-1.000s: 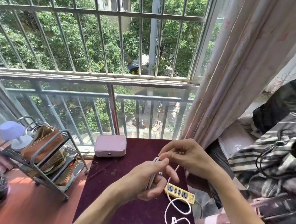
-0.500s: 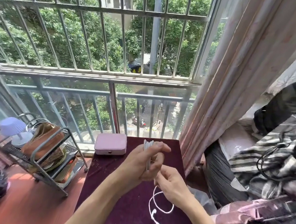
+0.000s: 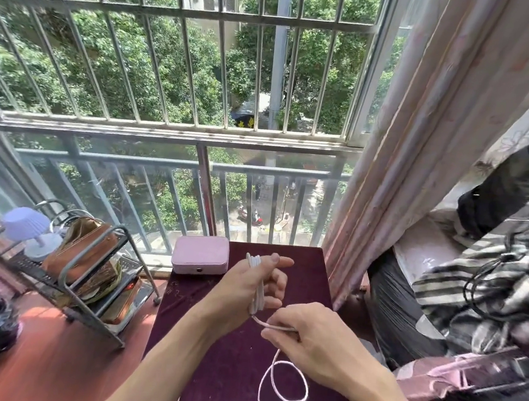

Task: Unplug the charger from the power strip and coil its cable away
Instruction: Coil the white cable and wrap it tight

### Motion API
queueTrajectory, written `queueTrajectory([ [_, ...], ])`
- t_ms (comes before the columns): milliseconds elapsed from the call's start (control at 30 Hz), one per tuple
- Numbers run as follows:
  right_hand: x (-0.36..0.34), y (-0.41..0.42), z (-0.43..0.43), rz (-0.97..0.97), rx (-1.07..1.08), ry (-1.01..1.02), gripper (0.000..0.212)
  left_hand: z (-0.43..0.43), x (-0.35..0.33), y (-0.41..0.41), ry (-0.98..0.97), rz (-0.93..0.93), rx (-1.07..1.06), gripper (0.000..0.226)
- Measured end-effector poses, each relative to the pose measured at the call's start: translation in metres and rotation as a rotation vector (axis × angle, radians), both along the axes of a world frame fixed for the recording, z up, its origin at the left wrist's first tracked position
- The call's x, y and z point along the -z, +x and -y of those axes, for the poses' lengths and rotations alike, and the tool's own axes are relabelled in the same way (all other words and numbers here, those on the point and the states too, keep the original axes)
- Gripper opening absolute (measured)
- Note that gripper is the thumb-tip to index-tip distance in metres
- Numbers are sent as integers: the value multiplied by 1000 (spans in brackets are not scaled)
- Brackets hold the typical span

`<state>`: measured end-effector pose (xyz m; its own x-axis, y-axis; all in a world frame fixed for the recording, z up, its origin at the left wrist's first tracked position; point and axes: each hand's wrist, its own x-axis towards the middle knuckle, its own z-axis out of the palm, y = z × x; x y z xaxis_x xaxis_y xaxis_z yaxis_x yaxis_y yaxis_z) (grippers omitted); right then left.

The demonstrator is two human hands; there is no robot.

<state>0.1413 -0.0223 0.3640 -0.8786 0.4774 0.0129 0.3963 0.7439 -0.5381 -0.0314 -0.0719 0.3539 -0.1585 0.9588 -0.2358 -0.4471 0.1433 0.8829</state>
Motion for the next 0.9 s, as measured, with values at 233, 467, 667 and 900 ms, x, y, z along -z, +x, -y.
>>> queueTrajectory([
  [233,-49,8,-21,-44,-86,14,30,16,-7,7,22,-366,271,47],
  [467,-73,4,-57,-194,-128,-222,17,17,1,12,-34,-201,365,68],
  [667,-46,-5,-82,-308,-52,-311,21,19,0,16,47,256,486,75],
  [900,-7,-11,-79,-491,48,-501,18,25,-18,18,150,464,472,34],
])
